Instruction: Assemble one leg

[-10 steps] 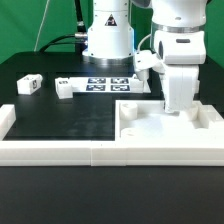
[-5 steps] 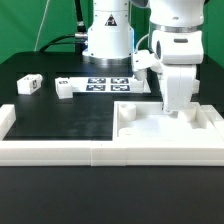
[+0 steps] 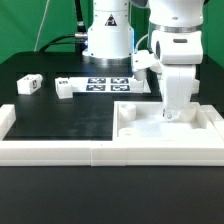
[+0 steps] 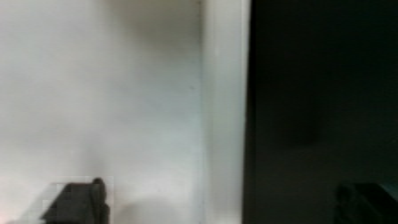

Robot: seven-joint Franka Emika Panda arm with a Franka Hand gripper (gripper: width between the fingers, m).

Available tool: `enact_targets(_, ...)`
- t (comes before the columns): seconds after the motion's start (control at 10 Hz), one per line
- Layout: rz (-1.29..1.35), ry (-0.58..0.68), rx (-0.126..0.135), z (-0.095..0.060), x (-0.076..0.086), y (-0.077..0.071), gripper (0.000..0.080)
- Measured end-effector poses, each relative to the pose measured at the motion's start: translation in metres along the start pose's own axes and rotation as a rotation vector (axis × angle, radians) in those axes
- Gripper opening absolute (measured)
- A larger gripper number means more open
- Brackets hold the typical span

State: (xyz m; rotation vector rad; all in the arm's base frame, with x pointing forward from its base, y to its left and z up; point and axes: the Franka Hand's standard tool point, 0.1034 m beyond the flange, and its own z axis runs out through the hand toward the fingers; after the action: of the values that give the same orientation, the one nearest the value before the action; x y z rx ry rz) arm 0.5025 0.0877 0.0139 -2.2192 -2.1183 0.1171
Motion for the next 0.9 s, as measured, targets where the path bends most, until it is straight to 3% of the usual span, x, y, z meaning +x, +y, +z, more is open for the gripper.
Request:
enact_targets(0.3, 0.011, -0.001, 0.0, -0.001, 0.0, -0.001, 0.0649)
enact_targets(0.4, 0.047, -0.008, -0.004, -0.009, -0.002, -0.006, 0.0649)
enact_targets(0.6, 0.1, -0.022, -0.016, -0.026, -0.005, -0.027, 0.0649)
enact_targets(0.8, 0.17, -0.042, -0.008, -0.035, -0.003, -0.052, 0.0649)
enact_targets(0.9, 0.189, -0.043, -0.011, -0.037, -0.001, -0.055, 0.0649)
